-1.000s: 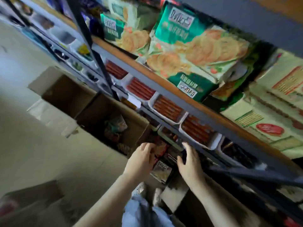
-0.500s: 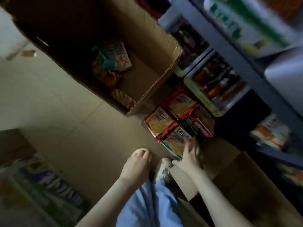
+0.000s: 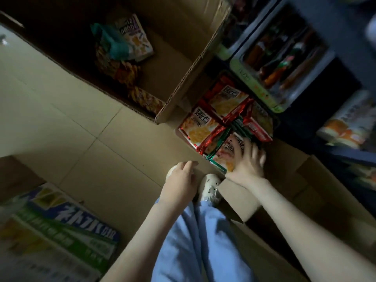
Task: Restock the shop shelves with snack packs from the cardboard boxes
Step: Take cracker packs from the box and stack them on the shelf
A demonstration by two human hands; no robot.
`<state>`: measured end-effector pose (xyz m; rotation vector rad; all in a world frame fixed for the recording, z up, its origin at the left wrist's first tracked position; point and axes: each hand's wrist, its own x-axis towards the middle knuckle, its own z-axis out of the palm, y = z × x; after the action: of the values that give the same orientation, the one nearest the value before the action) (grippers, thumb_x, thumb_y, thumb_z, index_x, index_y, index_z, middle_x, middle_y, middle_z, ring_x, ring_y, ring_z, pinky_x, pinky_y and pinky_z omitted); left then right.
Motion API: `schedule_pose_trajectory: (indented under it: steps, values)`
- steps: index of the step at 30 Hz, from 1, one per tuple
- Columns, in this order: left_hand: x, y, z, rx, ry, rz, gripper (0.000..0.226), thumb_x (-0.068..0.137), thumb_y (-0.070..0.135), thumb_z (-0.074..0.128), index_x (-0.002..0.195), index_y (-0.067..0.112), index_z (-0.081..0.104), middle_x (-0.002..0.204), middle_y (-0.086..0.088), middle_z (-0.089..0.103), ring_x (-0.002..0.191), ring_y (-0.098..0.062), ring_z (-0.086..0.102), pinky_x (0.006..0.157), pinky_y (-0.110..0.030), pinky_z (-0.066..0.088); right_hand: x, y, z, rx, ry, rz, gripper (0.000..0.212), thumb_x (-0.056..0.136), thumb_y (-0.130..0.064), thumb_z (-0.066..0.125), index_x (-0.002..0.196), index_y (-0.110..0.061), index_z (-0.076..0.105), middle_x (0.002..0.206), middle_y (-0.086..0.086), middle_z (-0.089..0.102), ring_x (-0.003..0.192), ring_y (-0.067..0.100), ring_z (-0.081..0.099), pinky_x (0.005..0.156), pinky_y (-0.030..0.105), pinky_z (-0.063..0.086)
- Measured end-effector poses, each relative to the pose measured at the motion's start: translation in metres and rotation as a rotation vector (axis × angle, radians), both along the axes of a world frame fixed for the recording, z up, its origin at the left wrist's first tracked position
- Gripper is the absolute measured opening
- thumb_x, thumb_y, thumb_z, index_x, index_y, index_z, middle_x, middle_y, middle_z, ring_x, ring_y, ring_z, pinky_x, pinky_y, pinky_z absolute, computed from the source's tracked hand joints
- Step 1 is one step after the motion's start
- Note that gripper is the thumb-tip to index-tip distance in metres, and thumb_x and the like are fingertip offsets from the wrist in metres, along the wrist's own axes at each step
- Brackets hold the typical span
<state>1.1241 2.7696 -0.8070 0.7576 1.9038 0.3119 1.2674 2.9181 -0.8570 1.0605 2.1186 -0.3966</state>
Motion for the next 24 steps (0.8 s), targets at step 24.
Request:
schedule_pose_trajectory:
  steps: [24]
  values:
    - [-0.158, 0.086, 0.639, 0.859, -0.186, 0.617, 0.045, 0.074, 0.038, 0.078, 0.110, 0.013, 0.066, 0.103, -0.007, 0.074, 0.086, -0.018, 0.070, 0.081, -0.035, 0.057, -0.157, 0.054, 0.667, 0.517, 1.178, 0.376, 0.109, 0.061, -0.070, 0.063, 0.150, -0.022, 0.021, 0.152, 0.018, 0.028, 0.141, 0.035, 0.026, 0.111, 0.058, 0.018]
